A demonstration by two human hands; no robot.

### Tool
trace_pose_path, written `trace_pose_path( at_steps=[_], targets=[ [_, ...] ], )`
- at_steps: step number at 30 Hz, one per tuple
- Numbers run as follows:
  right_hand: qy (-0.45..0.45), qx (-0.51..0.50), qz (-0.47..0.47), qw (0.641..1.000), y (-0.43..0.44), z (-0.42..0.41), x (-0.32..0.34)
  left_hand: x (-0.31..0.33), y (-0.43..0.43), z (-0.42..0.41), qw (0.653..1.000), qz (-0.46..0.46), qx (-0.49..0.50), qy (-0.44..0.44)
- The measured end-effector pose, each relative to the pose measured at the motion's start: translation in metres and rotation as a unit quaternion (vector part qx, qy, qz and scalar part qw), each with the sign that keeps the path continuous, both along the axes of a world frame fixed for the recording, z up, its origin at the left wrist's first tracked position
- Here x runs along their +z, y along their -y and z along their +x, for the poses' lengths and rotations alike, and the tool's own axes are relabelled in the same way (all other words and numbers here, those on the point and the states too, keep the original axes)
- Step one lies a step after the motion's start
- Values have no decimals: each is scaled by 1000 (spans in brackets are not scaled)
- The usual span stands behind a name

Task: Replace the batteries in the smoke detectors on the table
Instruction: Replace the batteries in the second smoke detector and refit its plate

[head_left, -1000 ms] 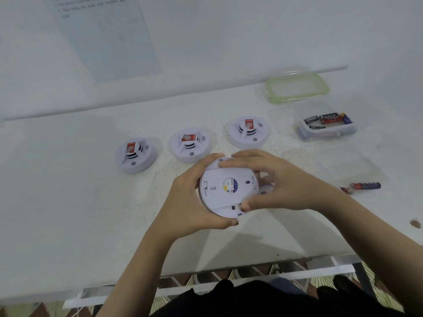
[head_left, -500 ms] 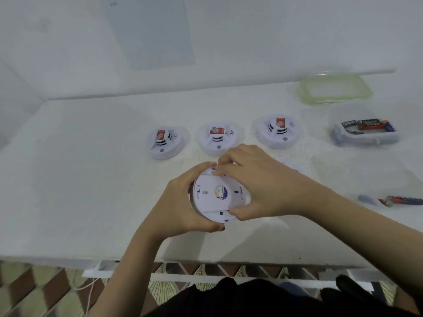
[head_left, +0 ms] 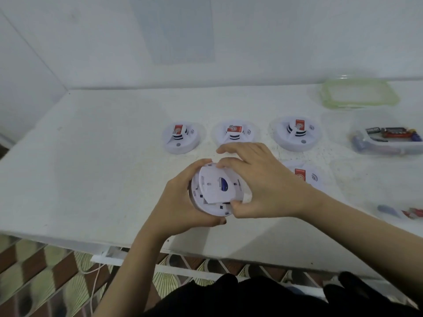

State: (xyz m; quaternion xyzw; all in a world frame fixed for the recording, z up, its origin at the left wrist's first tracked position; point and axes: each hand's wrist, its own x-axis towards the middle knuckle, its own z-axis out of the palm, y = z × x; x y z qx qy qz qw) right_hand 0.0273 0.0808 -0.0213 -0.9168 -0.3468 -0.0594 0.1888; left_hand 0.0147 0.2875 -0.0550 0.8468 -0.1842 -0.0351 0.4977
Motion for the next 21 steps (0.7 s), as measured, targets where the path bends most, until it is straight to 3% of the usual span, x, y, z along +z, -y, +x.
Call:
trace_pose_path(
  at_steps=[4,8,13,18,21],
  targets=[
    [-33,-5,71,997,2,-1,-6,-2,-3,2,1000,13,2,8],
    [-34,-2,75,997,4,1,-2,-4,-4,5,998,58,-8,33],
    [-11,-24,-41,999,10,5,-7,-5,-8,4,997,28,69,29],
    [-44,-17,-212,976,18,1,-16,-14,-12,7,991,33,117,61],
    [-67,-15,-228,971,22,-1,-23,-10,-4,6,989,2,124,79]
  ],
)
